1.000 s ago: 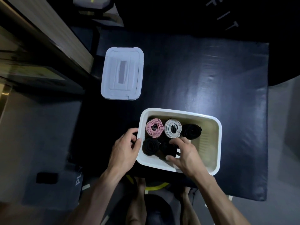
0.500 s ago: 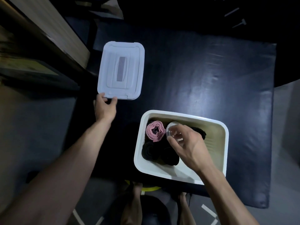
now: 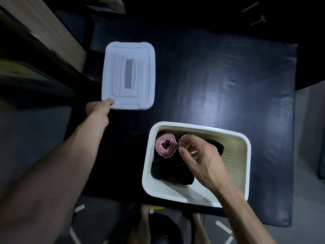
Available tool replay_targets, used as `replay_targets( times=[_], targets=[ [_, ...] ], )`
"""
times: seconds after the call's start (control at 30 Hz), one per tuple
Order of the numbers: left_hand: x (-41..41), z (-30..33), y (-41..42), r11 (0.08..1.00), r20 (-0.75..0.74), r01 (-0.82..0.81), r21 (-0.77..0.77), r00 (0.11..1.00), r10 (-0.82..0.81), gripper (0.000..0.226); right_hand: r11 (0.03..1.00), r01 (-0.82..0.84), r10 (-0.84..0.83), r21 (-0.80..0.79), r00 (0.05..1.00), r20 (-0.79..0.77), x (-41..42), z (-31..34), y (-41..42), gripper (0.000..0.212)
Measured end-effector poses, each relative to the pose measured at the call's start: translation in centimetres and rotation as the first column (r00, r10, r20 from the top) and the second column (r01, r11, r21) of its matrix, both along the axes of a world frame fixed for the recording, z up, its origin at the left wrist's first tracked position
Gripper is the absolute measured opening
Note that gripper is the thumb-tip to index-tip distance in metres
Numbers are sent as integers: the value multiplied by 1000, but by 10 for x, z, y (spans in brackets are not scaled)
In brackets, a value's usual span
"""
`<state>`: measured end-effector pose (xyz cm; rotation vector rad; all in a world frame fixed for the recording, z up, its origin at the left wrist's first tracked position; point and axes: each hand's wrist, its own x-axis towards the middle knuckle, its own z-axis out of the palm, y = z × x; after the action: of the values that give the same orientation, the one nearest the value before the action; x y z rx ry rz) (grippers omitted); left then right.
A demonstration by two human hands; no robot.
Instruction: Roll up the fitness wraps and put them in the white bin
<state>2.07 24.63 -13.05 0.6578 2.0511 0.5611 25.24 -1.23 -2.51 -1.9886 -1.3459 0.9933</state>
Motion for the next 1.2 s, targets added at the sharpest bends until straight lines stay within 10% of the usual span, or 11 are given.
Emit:
replay_targets(
  times=[0.17, 0.37, 0.47, 0.57, 0.67, 0.83, 1.2],
  targets=[
    [10, 59, -16, 987, 506, -140, 76, 859, 83, 17, 998, 66, -66, -7, 997, -27, 1, 18, 1, 13],
    [5, 155, -56, 929, 554, -76, 362, 819, -149, 21, 969, 245, -245, -26, 954, -170, 28, 52, -1, 10],
    [10, 187, -85, 908, 548, 128, 400, 760, -349, 22, 840, 528, -524, -127, 726, -446, 45, 75, -4, 21],
    [22, 196, -109, 850, 509, 322, 417, 692, -512, 29, 605, 727, -708, -324, 305, -637, 66, 94, -14, 38],
    [33, 185, -126, 821, 471, 432, 372, 675, -568, 33, 614, 678, -642, -404, 132, -755, 83, 94, -35, 58],
    [48, 162, -147, 815, 309, 516, 264, 755, -579, 40, 725, 635, -688, -266, 656, -310, 89, 67, -80, 14],
    [39, 123, -207, 773, 20, 626, 106, 776, -631, 60, 773, 568, -580, -282, 813, 46, 83, 43, -109, 13]
  ],
)
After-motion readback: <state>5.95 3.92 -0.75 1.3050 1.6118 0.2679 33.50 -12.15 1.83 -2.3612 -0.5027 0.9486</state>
